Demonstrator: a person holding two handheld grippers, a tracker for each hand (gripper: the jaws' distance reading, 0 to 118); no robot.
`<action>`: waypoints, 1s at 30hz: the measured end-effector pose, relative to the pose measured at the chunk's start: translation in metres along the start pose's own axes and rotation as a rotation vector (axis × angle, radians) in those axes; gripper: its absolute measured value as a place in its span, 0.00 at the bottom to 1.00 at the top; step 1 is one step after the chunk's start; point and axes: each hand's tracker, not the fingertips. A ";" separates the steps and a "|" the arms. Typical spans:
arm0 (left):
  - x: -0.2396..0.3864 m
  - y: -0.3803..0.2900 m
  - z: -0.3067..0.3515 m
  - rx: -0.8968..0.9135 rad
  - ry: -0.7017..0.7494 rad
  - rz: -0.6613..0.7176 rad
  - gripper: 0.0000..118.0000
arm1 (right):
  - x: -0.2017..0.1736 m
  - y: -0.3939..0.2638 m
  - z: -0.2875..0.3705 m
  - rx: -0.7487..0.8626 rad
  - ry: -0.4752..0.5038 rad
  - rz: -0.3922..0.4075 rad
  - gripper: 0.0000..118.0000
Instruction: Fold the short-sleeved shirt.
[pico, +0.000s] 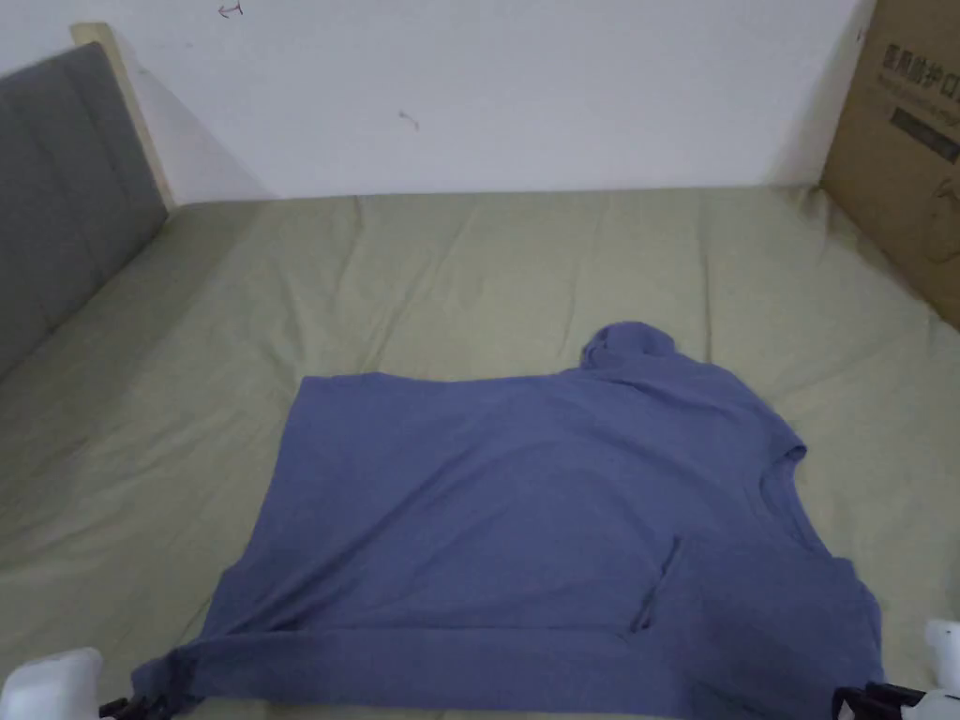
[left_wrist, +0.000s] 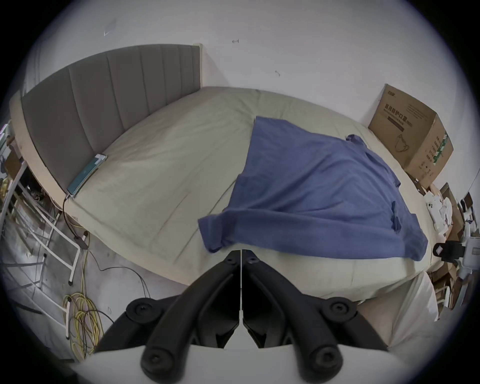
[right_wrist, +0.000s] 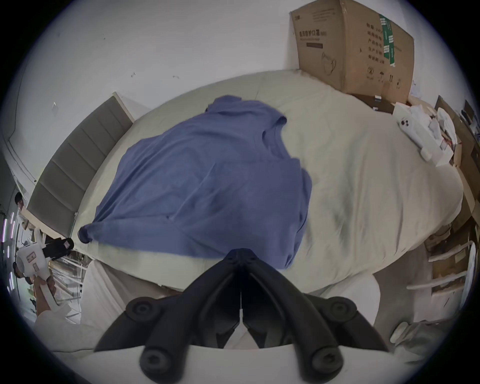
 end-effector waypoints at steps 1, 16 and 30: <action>-0.003 0.001 -0.002 0.024 0.015 0.004 0.02 | 0.002 -0.001 -0.003 -0.004 0.007 -0.009 0.00; -0.015 0.009 -0.075 -0.097 0.074 -0.026 0.02 | 0.021 -0.009 -0.013 -0.054 -0.005 -0.078 0.00; -0.014 0.025 -0.052 -0.081 0.047 -0.020 0.02 | 0.039 -0.009 -0.058 -0.174 -0.257 0.053 0.14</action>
